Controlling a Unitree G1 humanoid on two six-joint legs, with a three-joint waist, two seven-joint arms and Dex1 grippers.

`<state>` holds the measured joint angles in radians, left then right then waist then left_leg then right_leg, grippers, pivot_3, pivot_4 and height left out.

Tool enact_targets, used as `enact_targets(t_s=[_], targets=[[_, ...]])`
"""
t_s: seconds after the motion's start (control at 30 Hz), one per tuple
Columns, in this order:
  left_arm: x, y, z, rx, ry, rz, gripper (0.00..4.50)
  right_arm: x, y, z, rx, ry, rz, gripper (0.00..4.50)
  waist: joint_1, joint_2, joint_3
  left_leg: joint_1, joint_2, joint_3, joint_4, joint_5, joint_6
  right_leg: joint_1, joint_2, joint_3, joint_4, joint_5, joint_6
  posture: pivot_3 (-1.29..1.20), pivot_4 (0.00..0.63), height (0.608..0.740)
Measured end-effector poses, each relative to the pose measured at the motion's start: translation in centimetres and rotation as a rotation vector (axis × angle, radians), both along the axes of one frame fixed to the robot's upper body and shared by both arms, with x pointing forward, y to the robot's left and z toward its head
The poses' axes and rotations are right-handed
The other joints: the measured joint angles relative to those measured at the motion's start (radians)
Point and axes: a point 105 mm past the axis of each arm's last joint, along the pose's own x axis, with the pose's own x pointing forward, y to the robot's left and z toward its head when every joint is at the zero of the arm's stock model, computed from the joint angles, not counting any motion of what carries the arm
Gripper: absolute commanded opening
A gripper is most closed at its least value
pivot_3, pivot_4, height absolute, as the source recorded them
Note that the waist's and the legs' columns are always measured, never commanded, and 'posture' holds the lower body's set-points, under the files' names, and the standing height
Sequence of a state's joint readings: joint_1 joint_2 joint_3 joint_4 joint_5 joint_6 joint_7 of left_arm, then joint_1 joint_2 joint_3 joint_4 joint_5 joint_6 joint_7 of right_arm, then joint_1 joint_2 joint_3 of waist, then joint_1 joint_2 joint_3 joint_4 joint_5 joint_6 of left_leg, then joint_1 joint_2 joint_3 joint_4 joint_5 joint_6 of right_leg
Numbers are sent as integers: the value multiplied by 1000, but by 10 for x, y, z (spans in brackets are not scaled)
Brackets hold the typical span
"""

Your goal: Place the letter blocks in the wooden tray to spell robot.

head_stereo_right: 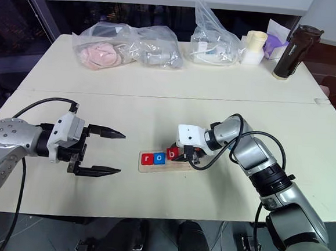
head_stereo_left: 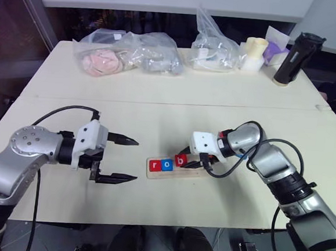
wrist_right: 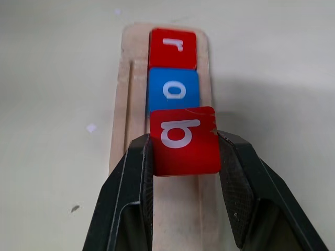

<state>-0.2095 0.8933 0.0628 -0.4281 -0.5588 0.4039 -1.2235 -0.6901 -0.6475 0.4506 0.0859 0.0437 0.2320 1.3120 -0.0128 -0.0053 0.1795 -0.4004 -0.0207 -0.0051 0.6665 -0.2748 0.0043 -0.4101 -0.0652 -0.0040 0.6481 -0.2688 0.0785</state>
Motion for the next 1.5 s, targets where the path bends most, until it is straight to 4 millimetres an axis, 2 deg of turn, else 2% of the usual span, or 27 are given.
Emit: enact_targets(t_s=[1.1, 1.13, 1.17, 1.3, 1.5], targets=[[7, -4, 7, -32, -43, 36, 4500, -4, 5, -13, -20, 46, 1, 1146, 0, 0, 0, 0, 0, 0, -1, 0, 0, 0, 0, 0, 0, 0, 0, 0, 150, 740], [7, -4, 7, -32, -43, 36, 4500, -4, 5, -13, -21, 47, 1, 2149, 0, 0, 0, 0, 0, 0, -1, 0, 0, 0, 0, 0, 0, 0, 0, 0, 150, 740], [7, -4, 7, -33, -43, 36, 4500, -4, 5, -13, -21, 48, 1, 2514, 0, 0, 0, 0, 0, 0, -1, 0, 0, 0, 0, 0, 0, 0, 0, 0, 150, 740], [7, -5, 7, -37, -43, 36, 4500, -4, 6, -12, -19, 44, 3, 4445, 0, 0, 0, 0, 0, 0, -1, 0, 0, 0, 0, 0, 0, 0, 0, 0, 150, 740], [7, -5, 6, -39, -43, 36, 4500, -6, 8, -9, -15, 45, -2, 4445, 0, 0, 0, 0, 0, 0, -1, 0, 0, -1, 0, 0, 0, 0, 0, 0, 150, 740]])
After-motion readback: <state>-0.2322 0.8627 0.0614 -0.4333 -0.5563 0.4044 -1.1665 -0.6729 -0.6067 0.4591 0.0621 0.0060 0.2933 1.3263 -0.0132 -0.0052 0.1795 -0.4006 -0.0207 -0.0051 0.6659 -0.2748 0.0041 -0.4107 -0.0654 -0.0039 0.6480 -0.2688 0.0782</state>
